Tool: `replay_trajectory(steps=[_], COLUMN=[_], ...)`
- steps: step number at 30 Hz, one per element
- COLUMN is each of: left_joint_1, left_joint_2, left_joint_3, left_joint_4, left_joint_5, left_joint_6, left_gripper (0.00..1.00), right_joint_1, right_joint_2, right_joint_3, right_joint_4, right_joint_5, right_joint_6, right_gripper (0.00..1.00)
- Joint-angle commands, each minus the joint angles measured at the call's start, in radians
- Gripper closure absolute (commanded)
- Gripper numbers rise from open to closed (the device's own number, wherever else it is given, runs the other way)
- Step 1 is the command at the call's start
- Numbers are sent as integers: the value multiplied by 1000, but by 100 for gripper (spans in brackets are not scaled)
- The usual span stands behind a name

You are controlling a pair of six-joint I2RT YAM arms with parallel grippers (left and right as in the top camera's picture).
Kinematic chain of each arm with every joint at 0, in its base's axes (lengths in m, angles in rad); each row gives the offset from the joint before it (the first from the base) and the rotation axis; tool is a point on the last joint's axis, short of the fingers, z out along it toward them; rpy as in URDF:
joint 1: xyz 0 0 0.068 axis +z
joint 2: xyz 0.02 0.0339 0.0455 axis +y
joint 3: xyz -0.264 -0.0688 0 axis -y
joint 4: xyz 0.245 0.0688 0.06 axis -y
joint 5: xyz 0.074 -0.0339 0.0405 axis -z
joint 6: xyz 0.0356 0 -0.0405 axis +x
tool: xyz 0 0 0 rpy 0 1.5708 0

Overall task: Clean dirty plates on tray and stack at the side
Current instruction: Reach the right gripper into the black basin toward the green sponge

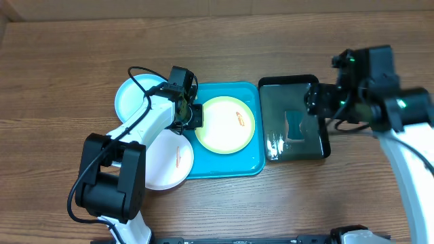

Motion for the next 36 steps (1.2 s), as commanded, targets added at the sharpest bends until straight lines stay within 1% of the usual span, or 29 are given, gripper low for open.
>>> replay_trajectory(steps=[1,5,13,18,22,29,36], left_joint_1=[5,5,5,4,4,4,4], left_joint_2=[11,11,11,11,11,11,11], left_joint_3=[-2,-2,-2,-2,-2,-2,-2], left_joint_4=[0,0,0,0,0,0,0], left_joint_5=[5,5,5,5,5,5,4], left_joint_6=[4,4,4,4,4,4,4], left_gripper=[96,96,96,96,96,95,95], right_joint_1=[-2,-2,1,1,1,1,1], right_joint_2=[78,196,316,337,337,338,338], right_joint_3=[24,21,-47,-134,-209,-343,-424], right_joint_4=[-21,-48,0,110,218,410,529], right_joint_5=[-6,-3,5,13,16,16,16], right_joint_6=[1,1,-6,-10,-25,-29,-29], right_gripper=[29,28,28,31,38,38,40])
